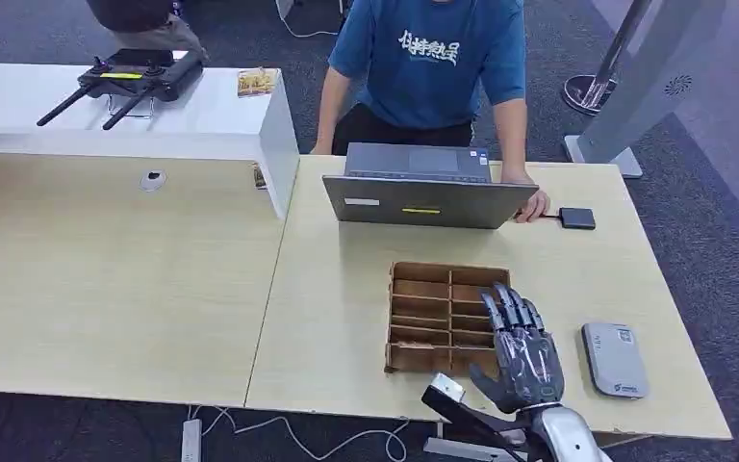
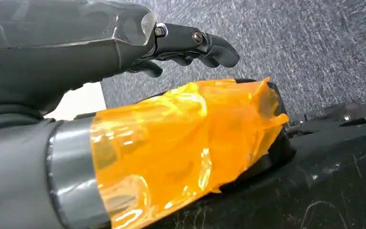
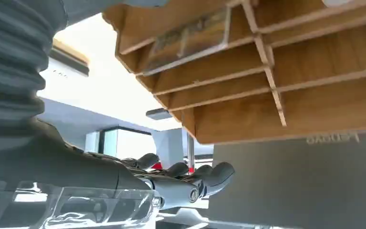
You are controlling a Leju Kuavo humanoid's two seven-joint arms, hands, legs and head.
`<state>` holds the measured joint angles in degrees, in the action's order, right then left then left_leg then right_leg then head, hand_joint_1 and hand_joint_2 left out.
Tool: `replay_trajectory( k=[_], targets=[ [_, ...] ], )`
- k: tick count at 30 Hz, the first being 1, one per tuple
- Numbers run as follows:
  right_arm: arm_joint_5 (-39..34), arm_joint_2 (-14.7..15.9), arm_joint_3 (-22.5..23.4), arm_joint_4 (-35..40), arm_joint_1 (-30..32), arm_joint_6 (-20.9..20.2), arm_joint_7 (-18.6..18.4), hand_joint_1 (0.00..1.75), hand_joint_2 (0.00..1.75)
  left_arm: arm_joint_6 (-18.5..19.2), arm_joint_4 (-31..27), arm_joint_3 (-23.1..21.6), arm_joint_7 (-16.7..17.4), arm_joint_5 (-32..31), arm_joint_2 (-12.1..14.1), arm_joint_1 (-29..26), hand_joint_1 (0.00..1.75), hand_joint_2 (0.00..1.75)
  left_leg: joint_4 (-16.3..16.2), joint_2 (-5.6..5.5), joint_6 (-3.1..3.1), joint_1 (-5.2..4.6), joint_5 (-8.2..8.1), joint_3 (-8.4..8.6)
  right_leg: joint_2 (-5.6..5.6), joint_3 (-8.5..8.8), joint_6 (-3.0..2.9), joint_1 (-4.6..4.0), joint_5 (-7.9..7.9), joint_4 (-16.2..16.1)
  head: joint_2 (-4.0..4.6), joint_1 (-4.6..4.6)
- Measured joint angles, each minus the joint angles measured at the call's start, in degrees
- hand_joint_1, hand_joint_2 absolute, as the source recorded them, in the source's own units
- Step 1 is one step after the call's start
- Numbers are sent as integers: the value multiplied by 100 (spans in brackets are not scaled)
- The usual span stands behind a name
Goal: Pass the card to the sensor for recognition and then transmit it.
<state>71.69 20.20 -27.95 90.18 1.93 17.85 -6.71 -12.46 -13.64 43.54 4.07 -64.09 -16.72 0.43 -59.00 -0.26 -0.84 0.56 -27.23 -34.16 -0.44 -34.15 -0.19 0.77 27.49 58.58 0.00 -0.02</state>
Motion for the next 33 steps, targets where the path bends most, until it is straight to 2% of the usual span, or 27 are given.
replay_trajectory(
  k=[4, 15, 24, 33],
  targets=[
    [-216, 367, -2, 96, -57, -522, -7, 0, 175, 9, 0, -74, 63, -135, 13, -2, 0, 0, 0, 0, 0, 0, 0, -1, 0, 1, 0, 0, 0, 0, -2, 2],
    [-332, 894, -55, 234, -139, -839, -50, 0, 175, 101, 0, -190, 107, -293, 26, -2, 0, 0, -1, 0, 0, 0, 0, 0, -1, 1, 0, 0, 0, 0, 0, 0],
    [-332, 1106, -92, 317, -140, -913, -107, 0, 175, 212, 0, -264, 118, -341, 37, -10, 0, 0, -1, 0, 0, 0, 0, 0, 0, 1, 0, 0, 0, 0, 0, 0],
    [-326, 1108, -138, 325, -128, -850, -196, 0, 175, 243, 0, -278, 172, -376, 37, -9, 0, 0, -1, 0, 0, 0, 0, 1, -1, 1, 0, 0, 0, 0, -2, 0]
  ],
)
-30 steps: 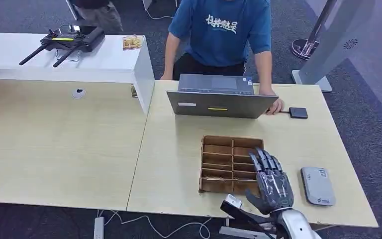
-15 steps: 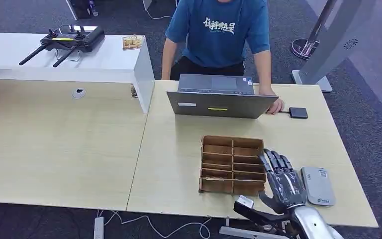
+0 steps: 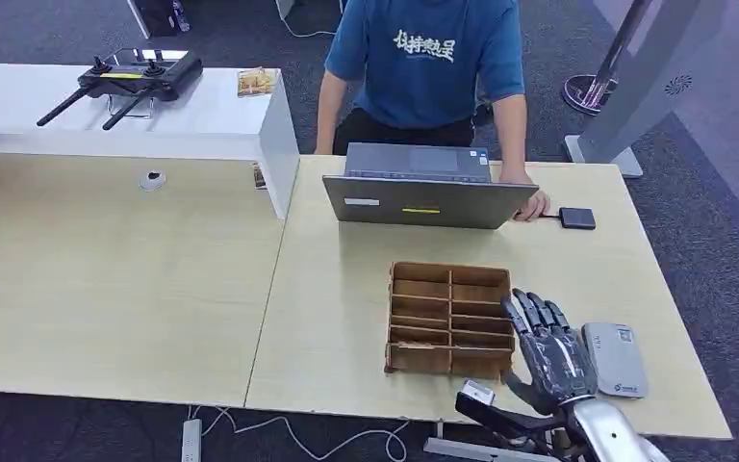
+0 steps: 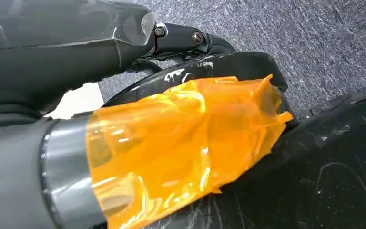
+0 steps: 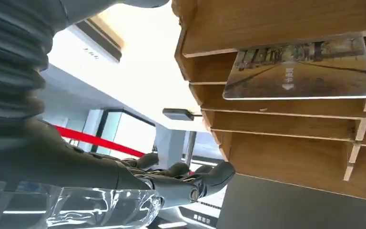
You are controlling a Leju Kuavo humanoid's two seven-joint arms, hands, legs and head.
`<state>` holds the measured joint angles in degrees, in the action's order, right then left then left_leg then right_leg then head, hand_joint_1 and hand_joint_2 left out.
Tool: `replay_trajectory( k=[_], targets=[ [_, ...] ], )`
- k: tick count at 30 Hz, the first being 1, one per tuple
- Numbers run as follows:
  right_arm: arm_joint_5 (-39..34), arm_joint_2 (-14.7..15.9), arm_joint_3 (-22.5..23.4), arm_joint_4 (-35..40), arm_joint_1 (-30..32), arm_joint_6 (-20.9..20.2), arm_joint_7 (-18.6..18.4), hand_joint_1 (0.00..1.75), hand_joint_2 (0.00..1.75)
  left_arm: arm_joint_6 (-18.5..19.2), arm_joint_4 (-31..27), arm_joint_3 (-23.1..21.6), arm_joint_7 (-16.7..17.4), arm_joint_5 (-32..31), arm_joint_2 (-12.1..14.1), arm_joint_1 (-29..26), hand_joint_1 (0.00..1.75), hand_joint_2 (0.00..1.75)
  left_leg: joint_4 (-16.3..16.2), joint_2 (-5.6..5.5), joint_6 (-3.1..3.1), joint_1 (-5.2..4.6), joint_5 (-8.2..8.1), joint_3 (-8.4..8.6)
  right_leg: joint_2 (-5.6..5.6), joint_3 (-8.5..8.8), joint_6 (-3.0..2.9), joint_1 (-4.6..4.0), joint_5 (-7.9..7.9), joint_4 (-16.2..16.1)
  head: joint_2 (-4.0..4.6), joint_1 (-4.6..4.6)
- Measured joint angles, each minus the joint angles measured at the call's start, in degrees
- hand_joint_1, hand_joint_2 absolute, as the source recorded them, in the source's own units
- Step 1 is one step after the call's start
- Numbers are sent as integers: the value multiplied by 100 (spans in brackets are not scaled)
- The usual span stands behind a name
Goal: Pass the card to the sensor for recognition and then transmit it.
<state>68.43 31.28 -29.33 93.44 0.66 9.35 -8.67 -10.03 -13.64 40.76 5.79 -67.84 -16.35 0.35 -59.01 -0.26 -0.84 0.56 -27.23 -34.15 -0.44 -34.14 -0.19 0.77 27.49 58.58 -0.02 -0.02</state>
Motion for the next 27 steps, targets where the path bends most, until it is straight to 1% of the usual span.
replay_trajectory(
  k=[2, 4, 8, 10, 14, 20, 27],
  targets=[
    [55, -59, -2, 15, 46, 112, -107, 0, 175, -17, 0, -4, 7, -26, -4, 0, 0, 0, 0, 0, 0, 0, 0, 0, 0, 0, 0, -1, 0, 0, 2, 0],
    [55, -205, -15, 13, 85, 169, -148, 0, 175, -48, 0, -9, 7, -37, -7, 0, 0, 0, 1, 1, 0, 1, 0, 0, 1, -1, 0, -1, 0, 0, 2, 0],
    [149, -634, -127, -89, 112, 372, -312, 0, 175, -147, 0, -13, 7, -59, -20, -1, 0, 0, 1, 2, -1, 4, 0, 1, 3, -2, -1, -3, 1, 1, 2, 0],
    [217, -875, -188, -190, 118, 556, -435, 0, 175, -201, 0, -15, 2, -75, -28, -2, 0, 0, 1, 2, -1, 4, 0, 1, 2, -2, -1, -4, 1, 2, 0, 0],
    [291, -1185, -249, -319, 130, 713, -573, 0, 175, -254, 0, -15, -4, -114, -33, -4, 0, 0, 1, 2, -1, 4, 0, 0, 2, -1, -1, -4, 1, 2, 2, 0],
    [354, -1421, -271, -415, 157, 741, -639, 0, 175, -302, 0, -15, -9, -125, -35, -6, 0, 0, 1, 2, -1, 2, 0, 0, 3, 0, -1, -2, 1, 0, 2, 0],
    [396, -1526, -275, -489, 172, 763, -649, 0, 175, -358, 0, -17, -63, -164, -35, -12, 0, 0, 1, 2, -1, 3, 0, 0, 3, -1, -1, -2, 1, 0, 2, 0]
  ],
)
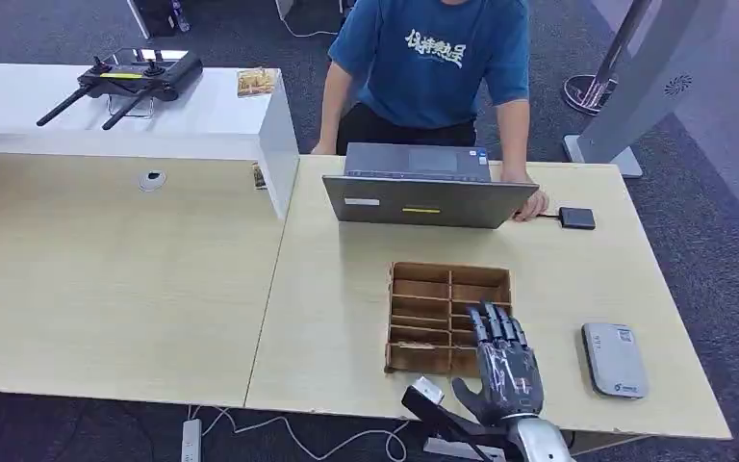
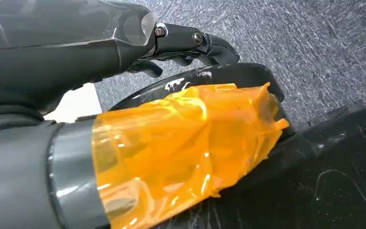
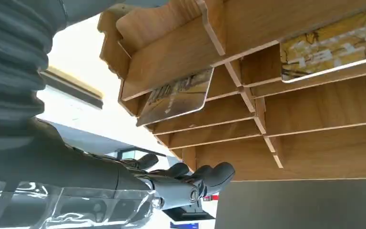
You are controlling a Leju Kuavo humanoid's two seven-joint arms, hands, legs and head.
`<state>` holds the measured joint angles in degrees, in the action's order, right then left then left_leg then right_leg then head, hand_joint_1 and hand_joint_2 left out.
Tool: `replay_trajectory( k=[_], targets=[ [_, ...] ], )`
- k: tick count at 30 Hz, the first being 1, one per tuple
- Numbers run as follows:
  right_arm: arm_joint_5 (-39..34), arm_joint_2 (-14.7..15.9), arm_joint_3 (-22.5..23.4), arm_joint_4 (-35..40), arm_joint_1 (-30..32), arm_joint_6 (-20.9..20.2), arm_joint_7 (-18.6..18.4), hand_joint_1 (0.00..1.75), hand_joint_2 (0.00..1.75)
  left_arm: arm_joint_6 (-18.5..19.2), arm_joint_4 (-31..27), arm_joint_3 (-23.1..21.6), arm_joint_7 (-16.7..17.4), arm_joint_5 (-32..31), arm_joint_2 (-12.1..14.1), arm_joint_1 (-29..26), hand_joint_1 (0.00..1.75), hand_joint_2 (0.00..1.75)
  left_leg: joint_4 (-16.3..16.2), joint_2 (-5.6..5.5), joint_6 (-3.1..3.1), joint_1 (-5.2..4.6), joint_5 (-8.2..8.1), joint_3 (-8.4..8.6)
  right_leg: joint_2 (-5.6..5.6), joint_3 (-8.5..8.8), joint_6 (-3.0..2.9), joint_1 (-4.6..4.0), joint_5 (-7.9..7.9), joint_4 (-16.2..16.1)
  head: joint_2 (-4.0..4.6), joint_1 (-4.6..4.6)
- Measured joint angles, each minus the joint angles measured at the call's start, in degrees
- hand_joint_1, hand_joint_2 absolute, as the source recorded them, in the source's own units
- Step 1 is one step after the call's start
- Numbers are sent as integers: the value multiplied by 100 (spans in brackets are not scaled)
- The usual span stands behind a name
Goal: Pass the card to the sensor for recognition and then transmit it.
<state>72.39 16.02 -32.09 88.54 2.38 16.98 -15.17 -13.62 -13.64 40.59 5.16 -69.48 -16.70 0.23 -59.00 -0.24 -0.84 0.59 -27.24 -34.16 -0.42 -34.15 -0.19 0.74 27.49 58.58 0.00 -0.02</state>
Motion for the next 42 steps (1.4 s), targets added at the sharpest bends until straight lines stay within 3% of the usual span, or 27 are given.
replay_trajectory(
  k=[12, 22, 34, 42],
  targets=[
    [739, 122, 78, 17, -6, -15, -256, 0, 175, -59, 2, -103, -42, -201, 9, -8, 0, 0, 0, 0, 0, 0, 0, 0, 0, 0, 0, 0, 0, 0, -2, 0],
    [811, 278, 216, 203, 1, -61, -256, 0, 175, -31, 2, -127, -7, -236, 13, -9, 0, 0, -1, 0, 0, -1, 0, 1, 0, 0, 0, 1, 0, 0, 0, 0],
    [621, 310, 254, 201, -49, -230, -50, 0, 175, -75, 2, -260, -2, -418, 17, -10, 0, 0, -1, 0, 0, -1, 0, -1, -1, 1, 0, 1, 0, 0, 0, 0],
    [195, 313, 210, 92, -177, -601, 72, 0, 175, -210, 22, -428, -11, -594, 31, -17, 0, 0, -1, -1, 0, -1, 0, 0, -1, 1, 0, 1, 0, 0, 0, 0]
  ],
)
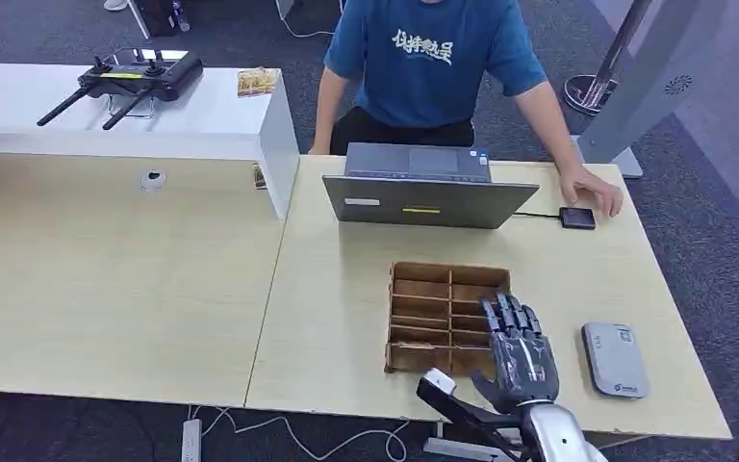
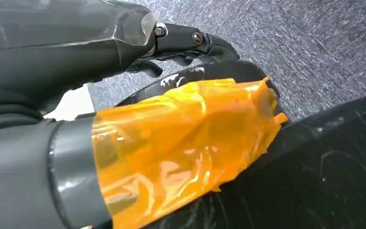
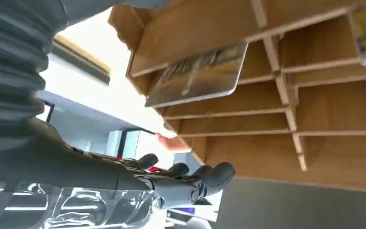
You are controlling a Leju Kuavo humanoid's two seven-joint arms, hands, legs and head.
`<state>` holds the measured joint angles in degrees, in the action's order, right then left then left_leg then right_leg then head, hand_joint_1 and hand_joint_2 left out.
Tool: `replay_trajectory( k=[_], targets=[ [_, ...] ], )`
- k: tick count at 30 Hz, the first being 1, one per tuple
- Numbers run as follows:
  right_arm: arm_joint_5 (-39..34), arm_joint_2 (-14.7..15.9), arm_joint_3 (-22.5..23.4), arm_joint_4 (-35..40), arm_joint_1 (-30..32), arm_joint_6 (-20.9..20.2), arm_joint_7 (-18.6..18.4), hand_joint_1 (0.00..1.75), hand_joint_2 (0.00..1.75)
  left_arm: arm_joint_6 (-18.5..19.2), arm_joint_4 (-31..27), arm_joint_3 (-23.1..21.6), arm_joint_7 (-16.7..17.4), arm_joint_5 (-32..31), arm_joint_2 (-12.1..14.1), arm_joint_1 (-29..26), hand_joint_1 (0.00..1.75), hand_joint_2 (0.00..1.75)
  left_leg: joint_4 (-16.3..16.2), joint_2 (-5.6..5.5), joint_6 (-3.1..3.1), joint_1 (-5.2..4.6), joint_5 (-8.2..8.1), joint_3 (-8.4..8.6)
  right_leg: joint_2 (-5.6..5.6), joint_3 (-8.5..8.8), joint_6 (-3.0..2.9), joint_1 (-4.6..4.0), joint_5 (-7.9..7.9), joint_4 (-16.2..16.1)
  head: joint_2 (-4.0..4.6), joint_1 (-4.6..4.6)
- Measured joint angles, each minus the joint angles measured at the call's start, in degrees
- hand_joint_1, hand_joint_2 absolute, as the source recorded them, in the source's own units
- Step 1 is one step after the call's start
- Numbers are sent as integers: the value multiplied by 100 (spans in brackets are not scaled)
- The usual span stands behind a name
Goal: Pass the card to the sensor for recognition and then transmit it.
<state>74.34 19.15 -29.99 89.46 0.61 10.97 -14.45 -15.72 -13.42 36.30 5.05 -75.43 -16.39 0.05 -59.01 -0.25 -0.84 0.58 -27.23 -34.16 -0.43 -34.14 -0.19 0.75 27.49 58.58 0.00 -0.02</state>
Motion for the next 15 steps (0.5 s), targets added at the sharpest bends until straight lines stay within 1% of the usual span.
replay_trajectory(
  k=[15],
  targets=[
    [-77, 87, -41, -42, -61, -13, 7, 0, 175, -103, 28, -183, -59, -162, 35, -6, 0, 0, 0, 0, 0, 0, 0, -1, 0, 0, 0, 0, 0, 0, 0, 0]
  ],
)
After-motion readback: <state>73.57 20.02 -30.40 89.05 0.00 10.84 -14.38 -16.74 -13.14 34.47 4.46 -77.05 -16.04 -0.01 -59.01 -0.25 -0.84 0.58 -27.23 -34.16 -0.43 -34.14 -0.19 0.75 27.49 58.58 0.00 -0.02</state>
